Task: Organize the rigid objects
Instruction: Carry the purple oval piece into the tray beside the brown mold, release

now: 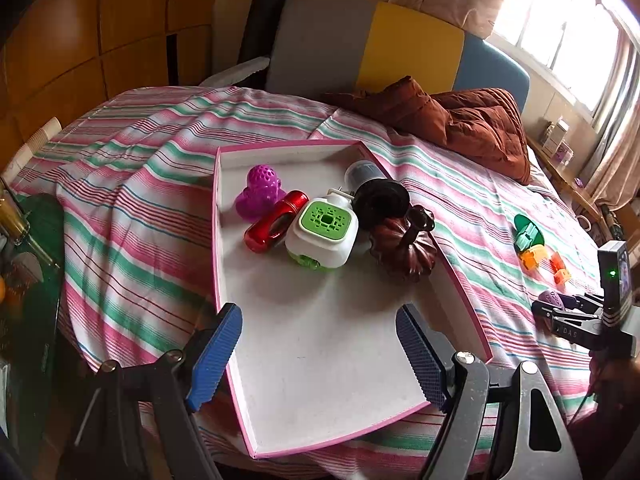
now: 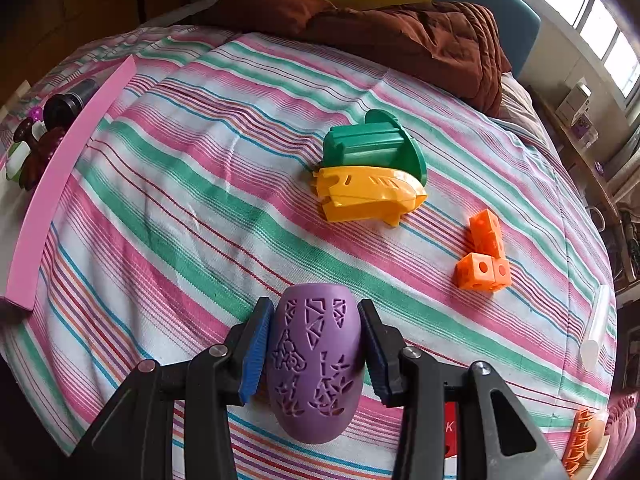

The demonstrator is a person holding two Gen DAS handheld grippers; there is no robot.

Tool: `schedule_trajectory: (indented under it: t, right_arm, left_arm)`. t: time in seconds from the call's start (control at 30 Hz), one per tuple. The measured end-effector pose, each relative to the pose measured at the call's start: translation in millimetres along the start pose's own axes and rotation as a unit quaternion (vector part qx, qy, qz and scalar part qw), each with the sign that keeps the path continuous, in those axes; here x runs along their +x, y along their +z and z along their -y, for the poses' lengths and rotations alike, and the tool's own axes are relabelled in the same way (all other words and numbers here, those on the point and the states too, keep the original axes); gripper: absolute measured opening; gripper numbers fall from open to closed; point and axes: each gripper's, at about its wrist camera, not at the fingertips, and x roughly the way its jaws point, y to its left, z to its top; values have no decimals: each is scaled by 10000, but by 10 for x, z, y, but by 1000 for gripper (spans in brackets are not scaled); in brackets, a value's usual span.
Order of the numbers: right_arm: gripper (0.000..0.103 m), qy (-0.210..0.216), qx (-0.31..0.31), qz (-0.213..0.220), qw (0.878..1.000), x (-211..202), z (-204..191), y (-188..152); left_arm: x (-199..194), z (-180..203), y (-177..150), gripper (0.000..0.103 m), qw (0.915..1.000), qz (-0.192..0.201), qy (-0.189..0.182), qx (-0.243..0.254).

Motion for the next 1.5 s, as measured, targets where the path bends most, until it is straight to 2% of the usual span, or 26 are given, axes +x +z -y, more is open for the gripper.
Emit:
schedule_trajectory:
  t: [0.67,0.9,1.03,1.23,1.5]
  right_arm:
    - [43,27,5,-11,10000,118,198,102]
    - [43,276,100,-27,9996,151,253,137]
    - [43,622,176,-30,9979,127,235,161]
    - [43,865,10,34,9962,82,26,196]
    - [43,1418,-46,458,9888,-234,-409,330]
  left_arm:
    - [18,57,-41,80,9999,-70,54,132]
    - [17,36,-64,80,9999,-83,46,123]
    - [21,15,-66,80,9999,-85,44,108]
    - [15,-57,-70,80,9999,-93,28,53]
    - [13,-160,-96,80,9999,-93,58,-65]
